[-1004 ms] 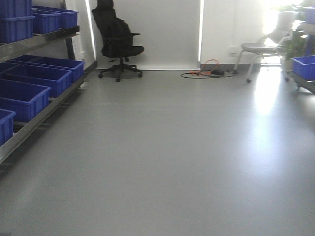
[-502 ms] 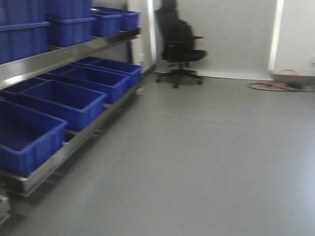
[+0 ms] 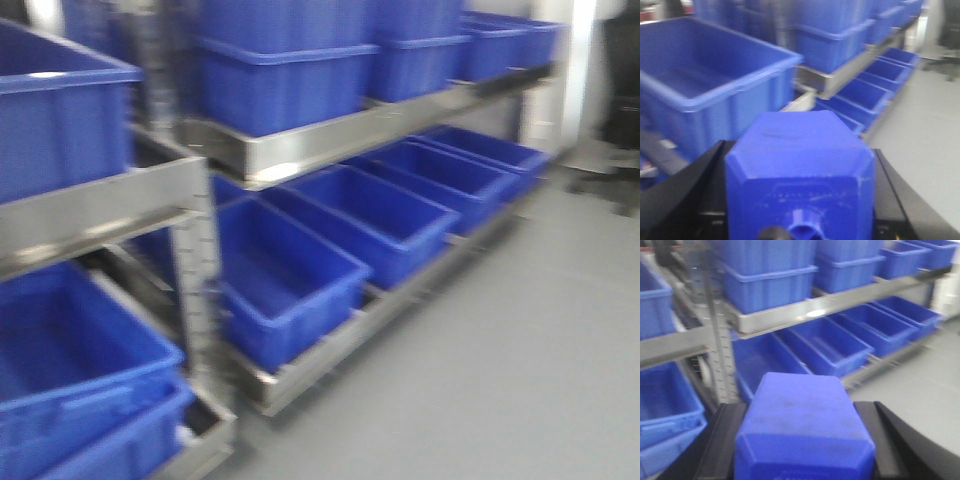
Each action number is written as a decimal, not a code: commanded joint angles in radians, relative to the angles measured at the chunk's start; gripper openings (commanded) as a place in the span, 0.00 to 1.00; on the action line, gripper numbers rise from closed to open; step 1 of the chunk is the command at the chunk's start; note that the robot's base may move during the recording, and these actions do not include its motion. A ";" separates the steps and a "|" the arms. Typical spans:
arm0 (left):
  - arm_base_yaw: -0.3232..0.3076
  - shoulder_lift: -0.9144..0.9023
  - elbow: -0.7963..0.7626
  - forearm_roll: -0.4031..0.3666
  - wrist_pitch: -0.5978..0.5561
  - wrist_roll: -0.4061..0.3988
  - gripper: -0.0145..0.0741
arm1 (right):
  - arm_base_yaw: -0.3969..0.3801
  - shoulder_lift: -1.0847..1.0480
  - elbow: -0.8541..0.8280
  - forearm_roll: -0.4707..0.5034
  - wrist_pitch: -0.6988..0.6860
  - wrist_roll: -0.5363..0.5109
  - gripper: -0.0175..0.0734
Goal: Pick and sort blue part to right shelf
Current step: 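Drive the base to the blue bin shelf holding both parts, then move the left gripper with its part over the bin nearest it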
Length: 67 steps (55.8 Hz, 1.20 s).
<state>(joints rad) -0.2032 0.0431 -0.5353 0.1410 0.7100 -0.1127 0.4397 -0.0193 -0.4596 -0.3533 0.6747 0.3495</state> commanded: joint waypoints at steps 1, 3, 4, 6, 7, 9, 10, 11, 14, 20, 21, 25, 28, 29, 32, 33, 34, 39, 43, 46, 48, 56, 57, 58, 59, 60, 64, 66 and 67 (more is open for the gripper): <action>-0.001 0.023 -0.026 0.005 -0.092 -0.006 0.54 | -0.001 -0.001 -0.026 -0.025 -0.090 -0.011 0.41; -0.001 0.023 -0.026 0.005 -0.092 -0.006 0.54 | -0.001 -0.001 -0.026 -0.025 -0.090 -0.011 0.41; -0.001 0.023 -0.026 0.005 -0.092 -0.006 0.54 | -0.001 -0.001 -0.026 -0.025 -0.090 -0.011 0.41; -0.001 0.023 -0.026 0.005 -0.092 -0.006 0.54 | -0.001 -0.001 -0.026 -0.025 -0.090 -0.011 0.41; -0.001 0.023 -0.026 0.005 -0.092 -0.006 0.54 | -0.001 -0.001 -0.026 -0.025 -0.090 -0.011 0.41; -0.001 0.023 -0.026 0.005 -0.092 -0.006 0.54 | -0.001 -0.001 -0.026 -0.025 -0.090 -0.011 0.41; -0.001 0.023 -0.026 0.005 -0.092 -0.006 0.54 | -0.001 -0.001 -0.026 -0.025 -0.090 -0.011 0.41; -0.001 0.023 -0.026 0.005 -0.092 -0.006 0.54 | -0.001 -0.001 -0.026 -0.025 -0.090 -0.011 0.41; -0.001 0.023 -0.026 0.005 -0.092 -0.006 0.54 | -0.001 -0.001 -0.026 -0.025 -0.090 -0.011 0.41; -0.001 0.023 -0.026 0.005 -0.092 -0.006 0.54 | -0.001 -0.001 -0.026 -0.025 -0.090 -0.011 0.41; -0.001 0.023 -0.026 0.005 -0.092 -0.006 0.54 | -0.001 -0.001 -0.026 -0.025 -0.090 -0.011 0.41; -0.001 0.023 -0.026 0.005 -0.092 -0.006 0.54 | -0.001 -0.001 -0.026 -0.025 -0.090 -0.011 0.41; -0.001 0.023 -0.026 0.005 -0.092 -0.006 0.54 | -0.001 -0.001 -0.026 -0.025 -0.090 -0.011 0.41; -0.001 0.023 -0.026 0.005 -0.092 -0.006 0.54 | -0.001 -0.001 -0.026 -0.025 -0.090 -0.011 0.41; -0.001 0.023 -0.026 0.005 -0.092 -0.006 0.54 | -0.001 -0.001 -0.026 -0.025 -0.090 -0.011 0.41; -0.001 0.023 -0.026 0.005 -0.092 -0.006 0.54 | -0.001 -0.001 -0.026 -0.025 -0.090 -0.011 0.41; -0.001 0.023 -0.026 0.005 -0.092 -0.006 0.54 | -0.001 -0.001 -0.026 -0.025 -0.090 -0.011 0.41; -0.001 0.023 -0.026 0.005 -0.092 -0.006 0.54 | -0.001 -0.001 -0.026 -0.025 -0.090 -0.011 0.41; -0.001 0.023 -0.026 0.005 -0.092 -0.006 0.54 | -0.001 -0.001 -0.026 -0.025 -0.090 -0.011 0.41; -0.001 0.023 -0.026 0.005 -0.092 -0.006 0.54 | -0.001 -0.001 -0.026 -0.025 -0.090 -0.011 0.41; -0.001 0.023 -0.026 0.005 -0.092 -0.006 0.54 | -0.001 -0.001 -0.026 -0.025 -0.090 -0.011 0.41; -0.001 0.023 -0.026 0.005 -0.092 -0.006 0.54 | -0.001 -0.001 -0.026 -0.025 -0.090 -0.011 0.41; -0.001 0.023 -0.026 0.005 -0.092 -0.006 0.54 | -0.001 -0.001 -0.026 -0.025 -0.090 -0.011 0.41; -0.001 0.023 -0.026 0.005 -0.092 -0.006 0.54 | -0.001 -0.001 -0.026 -0.025 -0.090 -0.011 0.41; -0.001 0.023 -0.026 0.005 -0.092 -0.006 0.54 | -0.001 -0.001 -0.026 -0.025 -0.090 -0.011 0.41; -0.001 0.023 -0.026 0.005 -0.092 -0.006 0.54 | -0.001 -0.001 -0.026 -0.025 -0.090 -0.011 0.41; -0.001 0.023 -0.026 0.005 -0.092 -0.006 0.54 | -0.001 -0.001 -0.026 -0.025 -0.090 -0.011 0.41; -0.001 0.023 -0.026 0.005 -0.092 -0.006 0.54 | -0.001 -0.001 -0.026 -0.025 -0.090 -0.011 0.41; -0.001 0.023 -0.026 0.005 -0.092 -0.006 0.54 | -0.001 -0.001 -0.026 -0.025 -0.090 -0.011 0.41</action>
<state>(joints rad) -0.2032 0.0431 -0.5353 0.1430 0.7100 -0.1127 0.4397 -0.0193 -0.4596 -0.3533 0.6747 0.3495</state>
